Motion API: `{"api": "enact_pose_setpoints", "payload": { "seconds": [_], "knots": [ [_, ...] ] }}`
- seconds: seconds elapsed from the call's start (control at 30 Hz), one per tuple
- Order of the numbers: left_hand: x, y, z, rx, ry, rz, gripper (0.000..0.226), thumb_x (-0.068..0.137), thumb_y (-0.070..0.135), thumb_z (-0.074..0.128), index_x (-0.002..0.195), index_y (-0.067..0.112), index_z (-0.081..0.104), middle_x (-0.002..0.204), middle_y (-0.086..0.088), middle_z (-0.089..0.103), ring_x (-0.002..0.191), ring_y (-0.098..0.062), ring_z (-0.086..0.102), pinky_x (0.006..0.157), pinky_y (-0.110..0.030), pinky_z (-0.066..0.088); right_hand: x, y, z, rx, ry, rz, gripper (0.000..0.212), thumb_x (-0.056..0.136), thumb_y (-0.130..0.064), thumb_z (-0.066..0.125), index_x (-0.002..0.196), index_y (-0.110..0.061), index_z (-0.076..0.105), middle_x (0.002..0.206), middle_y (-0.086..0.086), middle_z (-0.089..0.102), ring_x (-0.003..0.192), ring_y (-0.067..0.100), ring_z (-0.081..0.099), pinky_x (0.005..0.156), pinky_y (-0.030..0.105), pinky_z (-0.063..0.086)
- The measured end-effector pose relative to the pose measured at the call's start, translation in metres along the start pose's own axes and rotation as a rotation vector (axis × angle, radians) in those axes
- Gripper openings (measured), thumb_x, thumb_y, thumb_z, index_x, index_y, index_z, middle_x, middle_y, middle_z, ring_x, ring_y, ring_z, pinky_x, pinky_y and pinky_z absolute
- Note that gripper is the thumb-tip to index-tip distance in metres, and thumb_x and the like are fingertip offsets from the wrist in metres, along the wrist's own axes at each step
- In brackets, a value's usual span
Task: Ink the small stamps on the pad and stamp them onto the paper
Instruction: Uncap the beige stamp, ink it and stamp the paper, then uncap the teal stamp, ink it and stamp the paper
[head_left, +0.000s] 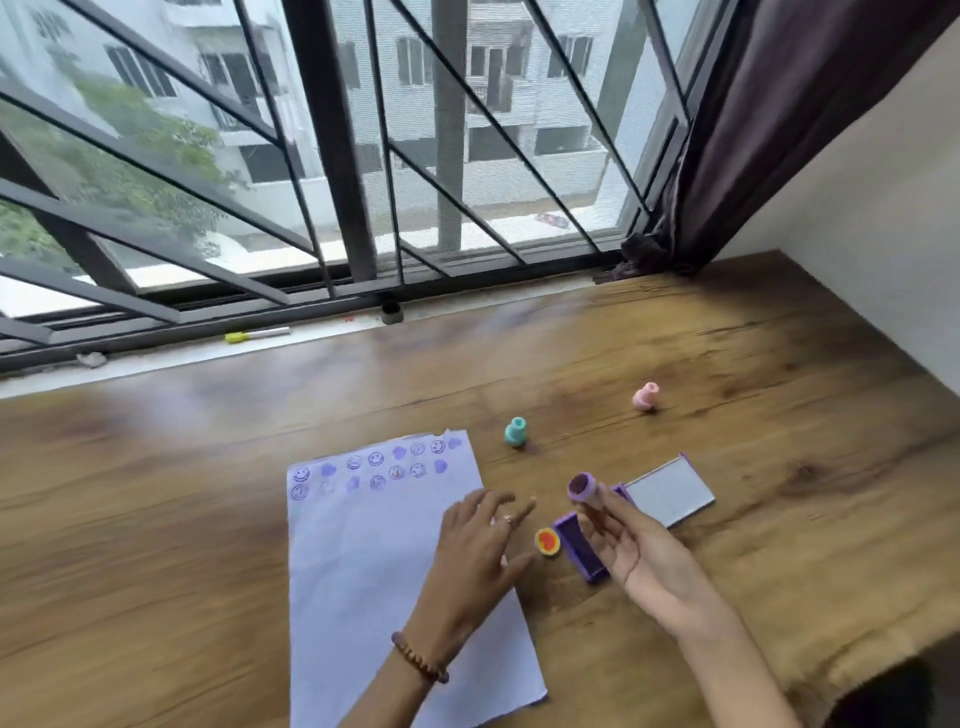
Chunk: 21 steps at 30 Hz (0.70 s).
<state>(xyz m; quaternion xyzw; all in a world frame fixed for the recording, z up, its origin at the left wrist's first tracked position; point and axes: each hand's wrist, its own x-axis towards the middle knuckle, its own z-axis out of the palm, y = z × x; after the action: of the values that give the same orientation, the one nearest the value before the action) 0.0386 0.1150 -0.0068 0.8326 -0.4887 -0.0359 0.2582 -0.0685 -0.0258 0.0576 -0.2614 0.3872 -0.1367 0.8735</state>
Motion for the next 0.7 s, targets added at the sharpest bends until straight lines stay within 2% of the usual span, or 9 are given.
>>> {"api": "enact_pose_setpoints", "payload": {
  "seconds": [0.07,0.17,0.23,0.3,0.4,0.47,0.57,0.63,0.7],
  "knots": [
    [0.008,0.011,0.008,-0.007,-0.055,0.040,0.038,0.076,0.043,0.047,0.112,0.032,0.055,0.105,0.002,0.061,0.101,-0.013,0.037,0.080,-0.028,0.025,-0.002,-0.005,-0.011,0.008,-0.015,-0.021,0.061,0.004,-0.025,0.095,0.060,-0.007,0.075,0.067,0.005,0.074,0.060,0.009,0.070,0.052,0.018,0.056],
    [0.014,0.014,0.014,-0.007,-0.063,0.029,0.026,0.080,0.039,0.049,0.104,0.034,0.059,0.099,0.004,0.058,0.095,-0.012,0.037,0.074,-0.029,0.021,-0.003,-0.013,-0.026,-0.009,-0.058,-0.038,0.058,0.015,-0.024,0.096,0.066,-0.007,0.075,0.071,0.006,0.074,0.063,0.010,0.070,0.055,0.019,0.057],
    [0.014,0.015,0.015,-0.017,-0.034,0.012,0.022,0.083,0.038,0.049,0.101,0.033,0.060,0.096,0.005,0.058,0.093,-0.012,0.038,0.073,-0.029,0.020,-0.003,-0.017,-0.034,-0.073,-0.056,-0.036,0.043,0.034,-0.018,0.092,0.071,-0.008,0.074,0.074,0.007,0.074,0.066,0.011,0.070,0.057,0.020,0.058],
    [0.013,0.018,0.014,-0.030,-0.014,-0.017,0.024,0.082,0.040,0.045,0.101,0.034,0.059,0.093,0.008,0.059,0.091,-0.011,0.040,0.073,-0.028,0.020,-0.001,-0.019,-0.039,-0.171,-0.039,-0.048,0.020,0.059,-0.008,0.075,0.078,-0.007,0.071,0.076,0.007,0.073,0.067,0.010,0.069,0.060,0.020,0.058],
    [0.009,0.024,0.012,-0.091,0.000,-0.114,0.029,0.080,0.045,0.043,0.103,0.037,0.060,0.094,0.016,0.059,0.091,-0.005,0.045,0.074,-0.023,0.018,0.001,-0.021,-0.042,-0.339,-0.044,-0.106,0.011,0.079,0.000,0.061,0.086,-0.005,0.067,0.078,0.006,0.071,0.069,0.009,0.067,0.066,0.018,0.057],
    [0.008,0.032,0.007,-0.304,0.051,-0.253,0.024,0.077,0.045,0.052,0.097,0.038,0.063,0.090,0.020,0.062,0.086,0.004,0.050,0.076,-0.015,0.026,0.000,-0.022,-0.040,-0.488,-0.058,-0.170,0.011,0.080,0.002,0.061,0.086,-0.005,0.068,0.078,0.005,0.069,0.073,0.009,0.065,0.069,0.016,0.055],
    [0.010,0.048,-0.003,-0.810,0.086,-0.531,0.015,0.078,0.019,0.071,0.088,0.030,0.071,0.085,0.014,0.070,0.078,0.004,0.061,0.067,-0.007,0.041,-0.001,-0.023,-0.032,-0.692,-0.090,-0.276,0.021,0.075,0.008,0.065,0.077,-0.012,0.071,0.074,-0.004,0.072,0.072,0.005,0.065,0.067,0.009,0.048],
    [0.010,0.055,-0.008,-1.070,0.036,-0.631,0.016,0.078,0.010,0.068,0.090,0.020,0.073,0.087,0.007,0.075,0.083,-0.001,0.065,0.068,-0.008,0.046,-0.001,-0.024,-0.027,-0.739,-0.125,-0.302,0.024,0.071,0.013,0.067,0.077,-0.011,0.070,0.076,-0.004,0.073,0.074,0.005,0.068,0.068,0.009,0.049],
    [0.011,0.060,-0.012,-1.172,0.011,-0.644,0.017,0.080,0.007,0.064,0.091,0.015,0.073,0.085,0.007,0.075,0.081,0.000,0.065,0.068,-0.008,0.046,-0.002,-0.025,-0.025,-0.800,-0.143,-0.330,0.025,0.069,0.010,0.070,0.081,-0.012,0.070,0.080,-0.002,0.075,0.078,0.007,0.069,0.071,0.012,0.051]
  ]
}}
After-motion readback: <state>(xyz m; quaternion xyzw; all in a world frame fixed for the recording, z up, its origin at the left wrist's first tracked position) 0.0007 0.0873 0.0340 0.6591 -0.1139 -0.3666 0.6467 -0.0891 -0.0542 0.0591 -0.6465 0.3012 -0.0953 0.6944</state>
